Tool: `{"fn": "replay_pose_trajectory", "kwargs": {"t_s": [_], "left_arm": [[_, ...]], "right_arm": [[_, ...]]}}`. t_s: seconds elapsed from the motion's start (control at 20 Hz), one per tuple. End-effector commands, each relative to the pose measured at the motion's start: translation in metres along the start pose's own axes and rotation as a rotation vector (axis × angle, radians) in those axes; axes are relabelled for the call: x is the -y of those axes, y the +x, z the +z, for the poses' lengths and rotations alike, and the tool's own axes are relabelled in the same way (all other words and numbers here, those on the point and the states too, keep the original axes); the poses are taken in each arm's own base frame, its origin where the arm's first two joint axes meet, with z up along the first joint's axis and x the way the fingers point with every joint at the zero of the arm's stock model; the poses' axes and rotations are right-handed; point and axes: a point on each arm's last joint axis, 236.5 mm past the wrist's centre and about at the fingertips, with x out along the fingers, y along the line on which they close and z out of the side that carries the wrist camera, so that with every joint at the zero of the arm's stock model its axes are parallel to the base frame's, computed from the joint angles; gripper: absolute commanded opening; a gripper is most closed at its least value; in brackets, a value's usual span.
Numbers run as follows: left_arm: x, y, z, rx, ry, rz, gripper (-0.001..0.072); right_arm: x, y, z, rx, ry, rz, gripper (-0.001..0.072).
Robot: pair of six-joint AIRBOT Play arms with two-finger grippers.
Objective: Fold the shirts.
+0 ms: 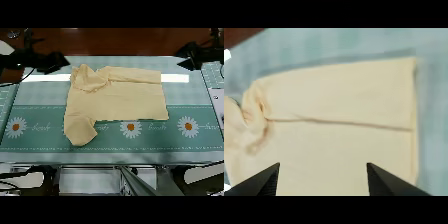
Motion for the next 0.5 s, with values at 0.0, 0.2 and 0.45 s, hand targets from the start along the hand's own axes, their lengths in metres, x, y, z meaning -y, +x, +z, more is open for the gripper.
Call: {"fn": "replay_pose_trajectory", "kwargs": {"t_s": [0.0, 0.2, 0.45], "left_arm": [[-0.076, -0.033, -0.093, -0.291, -0.22, 0.044, 0.0699], [-0.105, -0.019, -0.193, -0.308, -0.518, 0.021, 0.0699], [-0.08, 0.011, -0.24, -0.283, -0.632, -0.126, 0.0699]], "right_arm": [[0.096, -0.058, -0.069, -0.189, 0.074, -0.289, 0.0623], [0.139, -0.049, -0.134, -0.07, 0.252, -0.279, 0.0624], [0.126, -0.008, -0.198, -0.112, 0.324, -0.139, 0.0623]]}}
